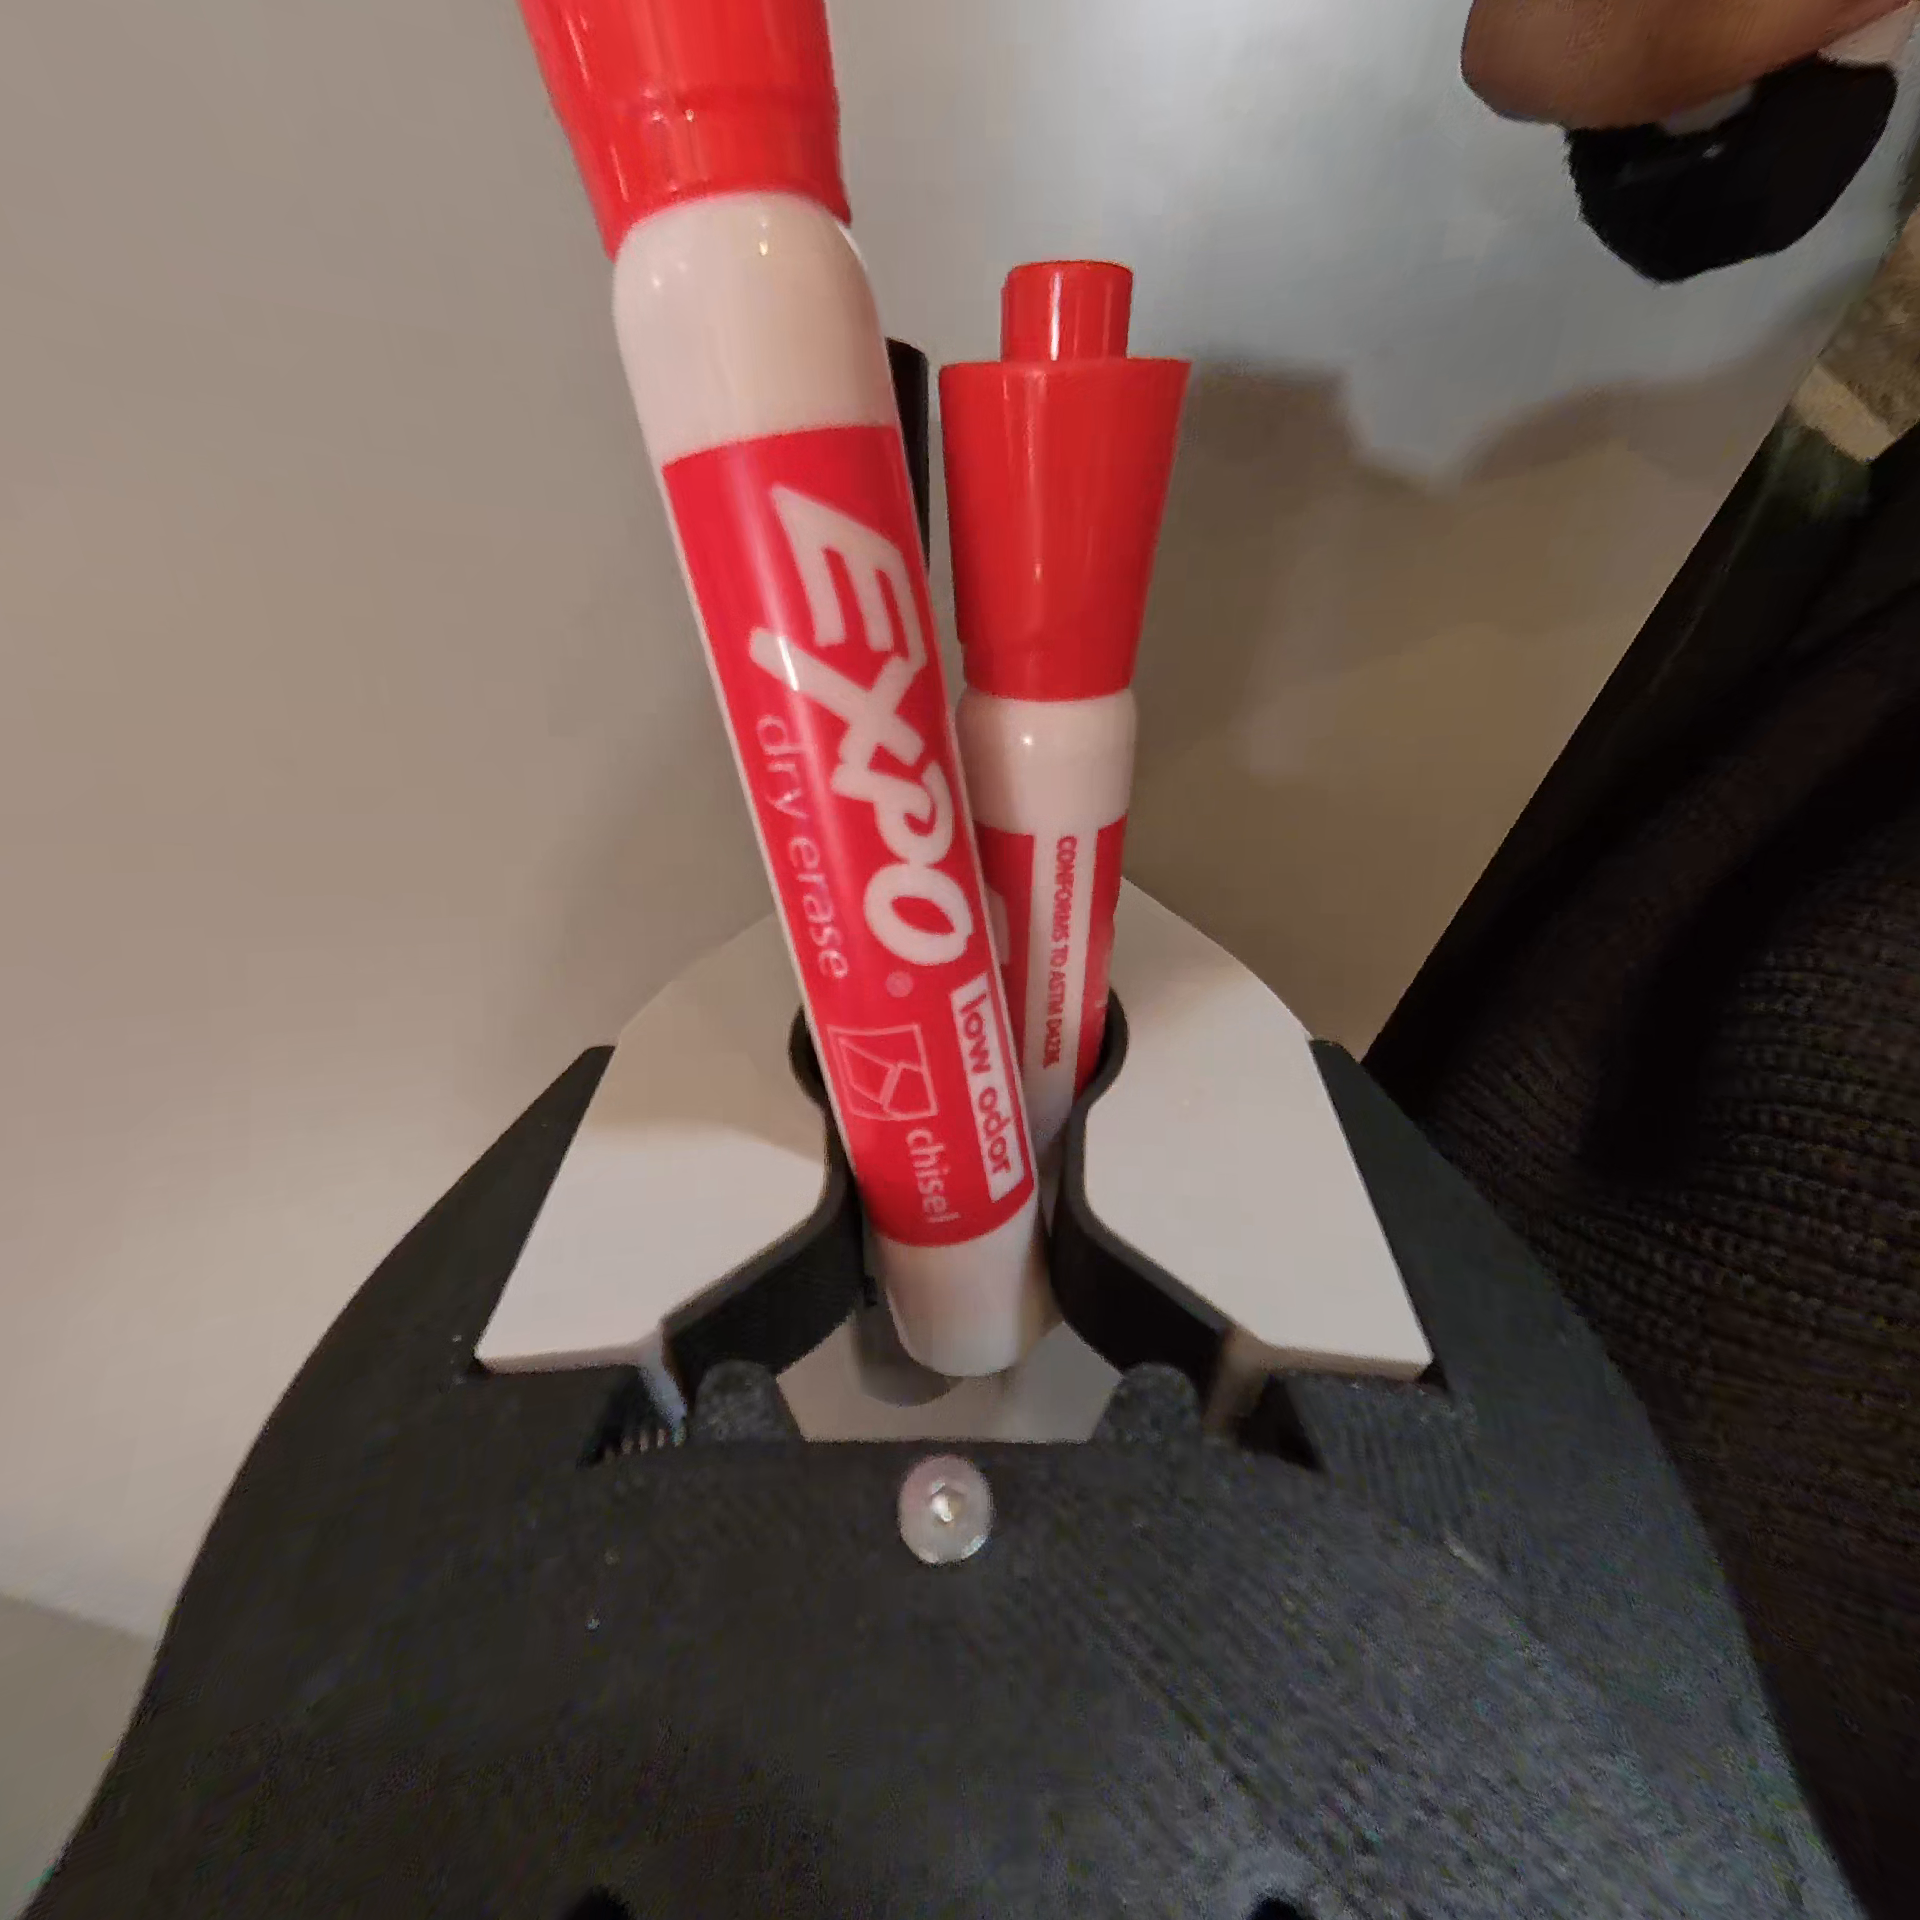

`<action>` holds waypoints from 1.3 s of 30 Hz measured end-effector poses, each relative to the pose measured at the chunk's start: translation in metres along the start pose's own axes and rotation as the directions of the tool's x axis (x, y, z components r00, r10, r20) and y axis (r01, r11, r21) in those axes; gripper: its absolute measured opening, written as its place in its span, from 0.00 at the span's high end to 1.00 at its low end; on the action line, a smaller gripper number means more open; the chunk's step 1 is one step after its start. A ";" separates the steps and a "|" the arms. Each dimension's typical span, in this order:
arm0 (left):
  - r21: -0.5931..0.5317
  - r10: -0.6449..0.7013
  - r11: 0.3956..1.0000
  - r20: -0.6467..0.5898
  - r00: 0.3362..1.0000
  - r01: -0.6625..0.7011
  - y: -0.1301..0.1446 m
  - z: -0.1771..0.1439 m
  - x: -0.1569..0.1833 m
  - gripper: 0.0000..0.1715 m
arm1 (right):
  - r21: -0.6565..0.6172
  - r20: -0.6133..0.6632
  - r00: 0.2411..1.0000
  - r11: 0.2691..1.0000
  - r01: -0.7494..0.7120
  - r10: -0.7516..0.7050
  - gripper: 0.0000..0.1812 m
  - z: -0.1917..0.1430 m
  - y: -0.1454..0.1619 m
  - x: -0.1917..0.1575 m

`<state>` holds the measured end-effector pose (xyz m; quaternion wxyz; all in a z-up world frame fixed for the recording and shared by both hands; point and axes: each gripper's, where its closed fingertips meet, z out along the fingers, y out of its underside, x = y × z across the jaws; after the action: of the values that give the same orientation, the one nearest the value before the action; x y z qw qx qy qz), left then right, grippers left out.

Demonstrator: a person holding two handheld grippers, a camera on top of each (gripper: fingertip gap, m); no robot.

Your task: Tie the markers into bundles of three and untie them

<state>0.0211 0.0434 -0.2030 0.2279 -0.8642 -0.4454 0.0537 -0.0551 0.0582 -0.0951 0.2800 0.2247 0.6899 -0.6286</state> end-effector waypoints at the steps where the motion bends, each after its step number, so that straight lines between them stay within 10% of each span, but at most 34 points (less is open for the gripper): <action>1: -0.014 0.012 1.000 -0.003 1.000 -0.012 0.001 0.001 0.001 0.74 | -0.014 0.008 1.000 0.999 -0.030 0.030 0.79 0.000 0.004 0.000; 8: -0.046 0.058 0.997 -0.048 0.997 -0.060 -0.007 0.009 0.008 0.75 | -0.016 0.133 0.949 0.958 -0.285 0.285 0.90 -0.012 0.013 -0.003; 30: -0.172 0.102 0.978 -0.115 0.988 -0.121 0.000 0.010 0.021 0.73 | -0.173 -0.014 0.960 0.946 0.274 -0.281 0.91 -0.018 0.038 -0.018; 39: -0.192 0.068 0.977 -0.111 0.991 -0.088 0.009 0.005 0.019 0.73 | -0.153 -0.003 0.952 0.941 0.301 -0.305 0.88 -0.018 0.029 -0.017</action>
<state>0.0377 0.0559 -0.2088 0.1620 -0.9009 -0.4017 -0.0268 -0.0257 0.0798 -0.1041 0.1868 0.1026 0.7653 -0.6073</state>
